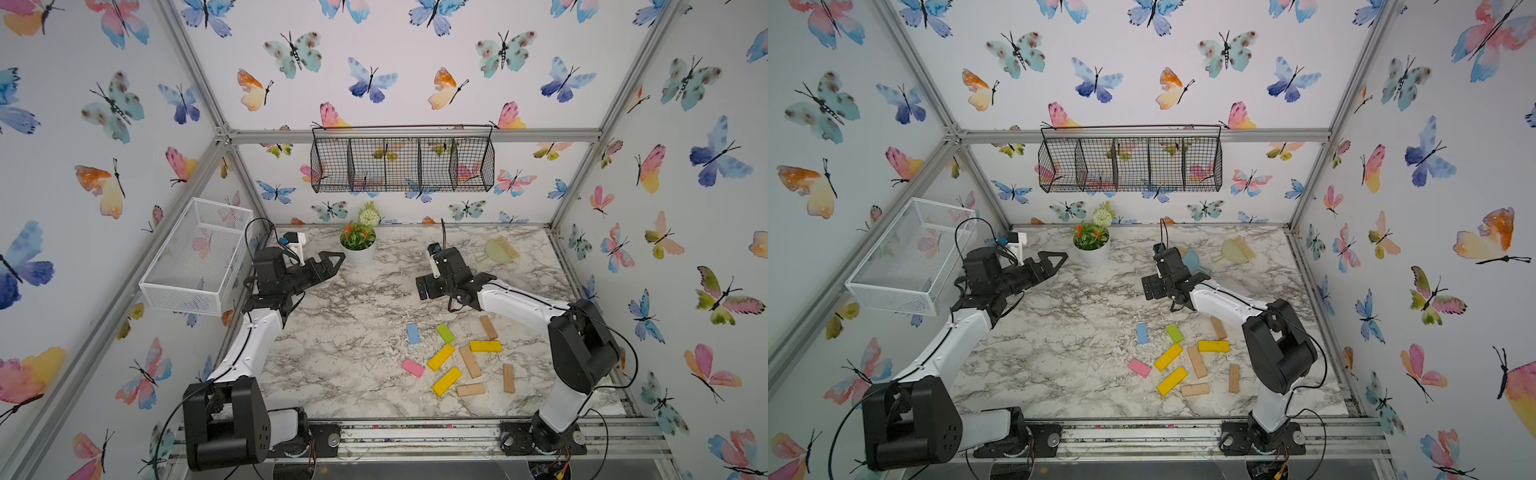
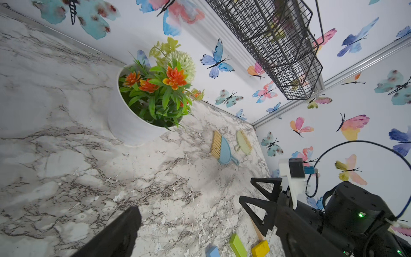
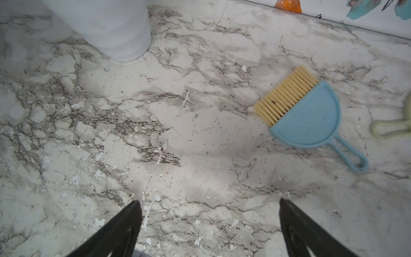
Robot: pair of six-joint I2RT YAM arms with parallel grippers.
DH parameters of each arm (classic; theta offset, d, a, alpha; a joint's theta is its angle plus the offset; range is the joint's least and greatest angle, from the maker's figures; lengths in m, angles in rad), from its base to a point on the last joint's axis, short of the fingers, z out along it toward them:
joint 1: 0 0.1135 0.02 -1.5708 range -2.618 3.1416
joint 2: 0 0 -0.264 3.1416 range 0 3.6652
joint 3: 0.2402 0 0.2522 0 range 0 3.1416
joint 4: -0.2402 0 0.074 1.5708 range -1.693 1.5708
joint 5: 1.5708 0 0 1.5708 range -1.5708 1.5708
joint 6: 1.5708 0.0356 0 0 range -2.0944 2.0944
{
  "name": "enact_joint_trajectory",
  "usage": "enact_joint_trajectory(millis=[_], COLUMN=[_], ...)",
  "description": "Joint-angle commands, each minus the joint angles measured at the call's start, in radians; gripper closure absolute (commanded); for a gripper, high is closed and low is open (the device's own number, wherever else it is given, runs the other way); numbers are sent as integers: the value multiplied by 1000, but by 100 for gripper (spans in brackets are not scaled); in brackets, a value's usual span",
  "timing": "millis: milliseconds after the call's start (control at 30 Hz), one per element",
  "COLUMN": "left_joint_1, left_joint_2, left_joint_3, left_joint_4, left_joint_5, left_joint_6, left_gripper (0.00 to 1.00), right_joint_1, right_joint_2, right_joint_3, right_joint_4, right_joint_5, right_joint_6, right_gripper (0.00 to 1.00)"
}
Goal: Assemble the letter k with building blocks
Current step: Pick up the building block from the center of the board.
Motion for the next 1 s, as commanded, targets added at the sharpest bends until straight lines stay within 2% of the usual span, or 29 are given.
enact_joint_trajectory(millis=[0,33,100,167,233,333,400,533,700,900,967], left_joint_1=[-45,-65,-85,-85,-85,-85,-84,-84,-87,-88,-88], left_joint_2=[-118,-143,-175,-191,-211,-240,-251,-267,-288,-288,-281], left_joint_3=[14,20,25,51,49,32,25,29,18,-11,-10], left_joint_4=[-83,-109,-135,-195,-205,-201,-181,-181,-212,-197,-196], left_joint_5=[-166,-237,-303,-314,-269,-222,-150,-131,-258,-391,-398], left_joint_6=[90,111,126,142,154,129,114,114,181,125,110], left_gripper=[2,2,2,2,2,2,2,2,2,1,3], right_joint_1=[35,44,52,55,63,104,142,165,164,165,164], right_joint_2=[-3,-12,-27,-19,7,45,66,118,230,247,253], right_joint_3=[19,4,-25,-19,1,43,74,130,258,260,268], right_joint_4=[-43,-21,21,5,-22,-68,-100,-167,-372,-431,-472], right_joint_5=[26,23,0,-10,-33,6,52,49,-20,-124,-133], right_joint_6=[41,59,83,109,114,87,61,64,138,215,227], right_gripper=[6,9,17,23,29,28,27,25,26,26,27])
